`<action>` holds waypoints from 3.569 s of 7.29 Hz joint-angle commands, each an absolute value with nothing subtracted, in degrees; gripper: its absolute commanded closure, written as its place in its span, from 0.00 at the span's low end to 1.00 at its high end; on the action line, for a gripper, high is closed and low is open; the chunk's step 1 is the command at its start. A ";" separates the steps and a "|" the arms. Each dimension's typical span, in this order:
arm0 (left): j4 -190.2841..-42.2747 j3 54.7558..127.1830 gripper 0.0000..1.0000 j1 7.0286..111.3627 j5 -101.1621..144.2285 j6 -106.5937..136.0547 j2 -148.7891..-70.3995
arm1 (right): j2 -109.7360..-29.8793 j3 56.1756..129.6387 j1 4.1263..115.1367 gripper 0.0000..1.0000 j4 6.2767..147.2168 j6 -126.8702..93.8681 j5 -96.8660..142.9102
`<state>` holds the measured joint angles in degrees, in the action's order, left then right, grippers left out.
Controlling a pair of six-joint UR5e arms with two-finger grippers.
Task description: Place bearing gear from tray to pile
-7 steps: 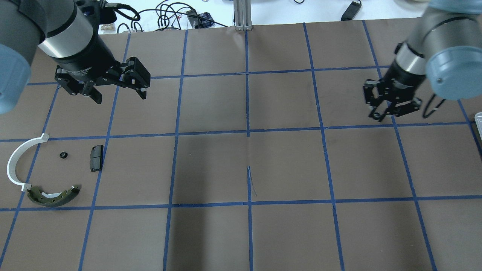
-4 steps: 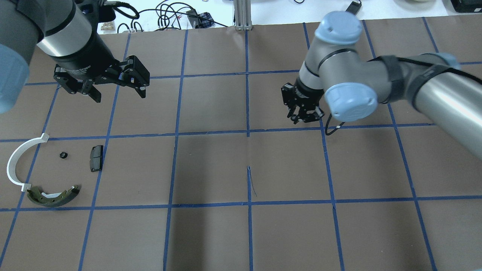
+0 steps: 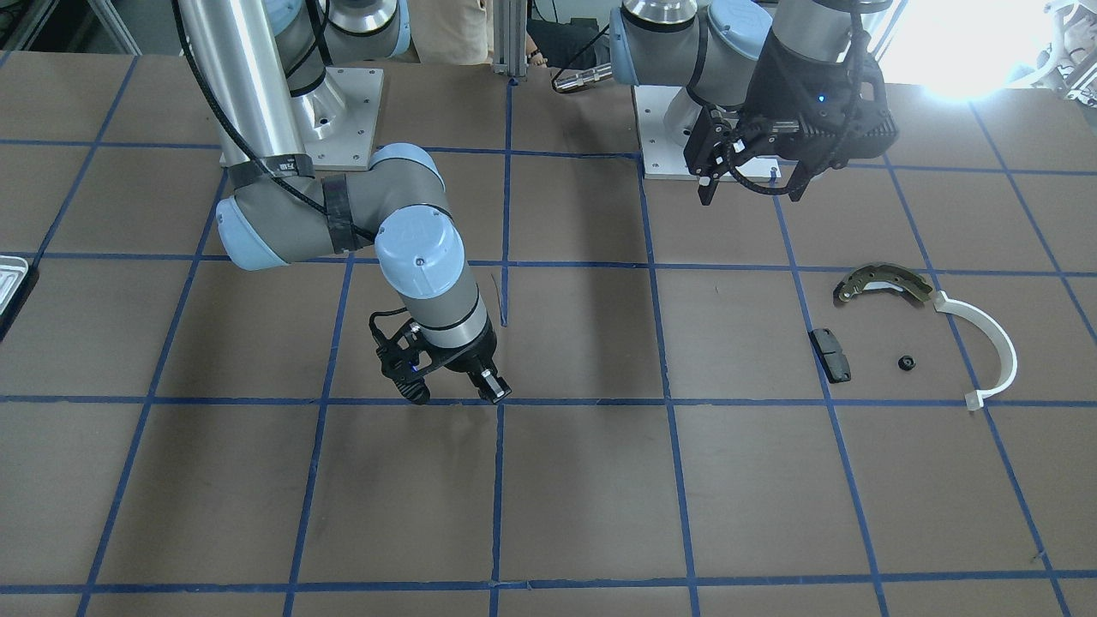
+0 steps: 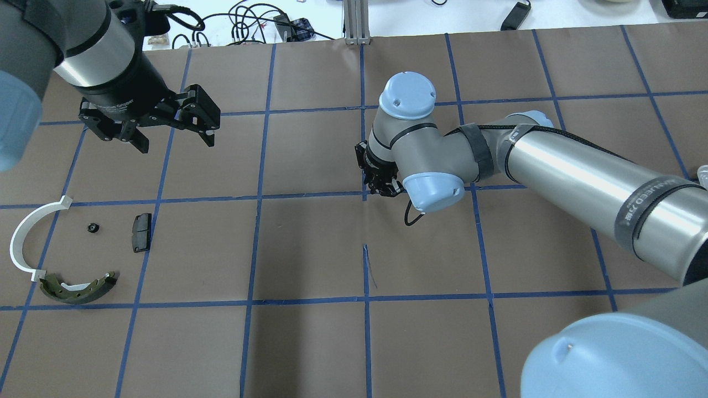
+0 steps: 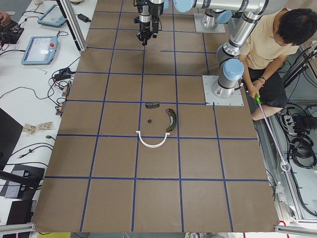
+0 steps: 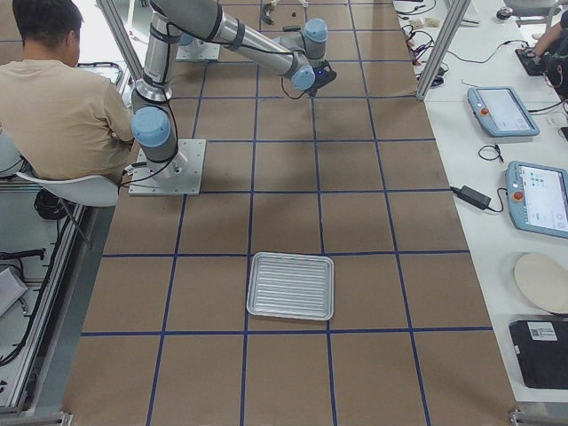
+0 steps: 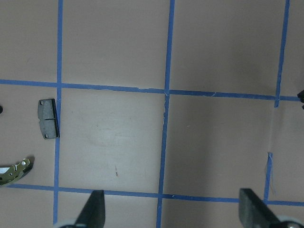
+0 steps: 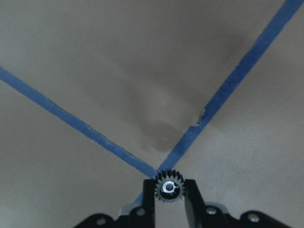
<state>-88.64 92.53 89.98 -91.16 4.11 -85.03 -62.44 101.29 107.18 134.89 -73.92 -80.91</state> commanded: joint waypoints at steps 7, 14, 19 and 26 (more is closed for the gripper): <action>-70.09 91.49 0.00 102.53 -86.19 25.26 -106.21 | -91.44 88.58 91.84 0.00 89.95 -27.84 -94.49; -59.33 87.63 0.00 112.67 -89.47 41.66 -125.15 | -88.86 91.93 91.67 0.00 95.45 3.61 -92.12; -59.15 87.02 0.43 113.55 -89.65 41.31 -127.09 | -89.12 91.93 91.67 0.00 95.54 3.34 -92.11; -62.46 84.91 0.95 109.28 -89.91 31.06 -123.07 | -89.12 92.28 91.76 0.00 97.03 3.43 -92.02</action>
<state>-60.22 85.53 111.96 -89.79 35.20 -125.18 -89.01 92.07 91.74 96.61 3.44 -92.07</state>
